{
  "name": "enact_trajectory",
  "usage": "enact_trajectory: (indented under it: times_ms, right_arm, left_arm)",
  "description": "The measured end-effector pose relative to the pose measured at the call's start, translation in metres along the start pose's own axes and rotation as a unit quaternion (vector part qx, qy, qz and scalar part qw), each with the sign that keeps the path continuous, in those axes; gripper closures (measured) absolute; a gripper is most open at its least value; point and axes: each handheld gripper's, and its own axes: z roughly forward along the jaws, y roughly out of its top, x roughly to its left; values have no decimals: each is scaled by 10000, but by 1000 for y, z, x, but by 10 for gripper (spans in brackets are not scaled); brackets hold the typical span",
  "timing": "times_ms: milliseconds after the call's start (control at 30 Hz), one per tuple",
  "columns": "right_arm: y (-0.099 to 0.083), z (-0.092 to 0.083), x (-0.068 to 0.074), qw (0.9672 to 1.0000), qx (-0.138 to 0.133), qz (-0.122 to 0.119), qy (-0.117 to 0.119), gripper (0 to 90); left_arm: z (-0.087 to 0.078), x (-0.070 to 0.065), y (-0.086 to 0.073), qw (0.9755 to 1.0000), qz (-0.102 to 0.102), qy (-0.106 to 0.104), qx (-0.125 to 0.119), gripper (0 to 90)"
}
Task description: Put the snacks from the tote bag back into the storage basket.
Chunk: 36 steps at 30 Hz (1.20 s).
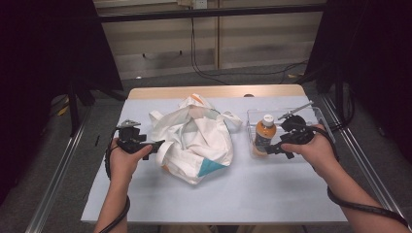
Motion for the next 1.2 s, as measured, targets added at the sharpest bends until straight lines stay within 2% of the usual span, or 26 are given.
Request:
enact_trajectory:
  times_ms: [100, 300, 500, 733, 967, 1067, 1200]
  right_arm:
    - [-3, 1, 1, 10000, -55, -59, -5, 197]
    - [-10, 1, 1, 9999, -113, 54, 36, 194]
    - [-19, -1, -1, 9998, -177, -11, 31, 190]
    - [-30, -1, -3, 9998, -213, 48, 44, 186]
    - [-40, 1, -1, 9995, -323, -29, -16, 173]
    - [-44, 3, 0, 9994, -344, -68, 53, 159]
    - [-52, 7, 3, 9992, -357, -169, 66, 152]
  left_arm:
    - [0, 0, 0, 10000, 11, 30, 0, 138]
    - [-1, 0, 0, 10000, -2, 9, 5, 138]
    - [-1, 0, 0, 10000, 23, 17, 11, 138]
    - [-1, 0, 0, 10000, 23, 9, 8, 135]
    - [-1, 1, 0, 10000, -25, 10, -19, 129]
    - [-1, 1, 0, 10000, 34, 1, -5, 126]
    - [0, 1, 0, 10000, 8, 14, -15, 122]
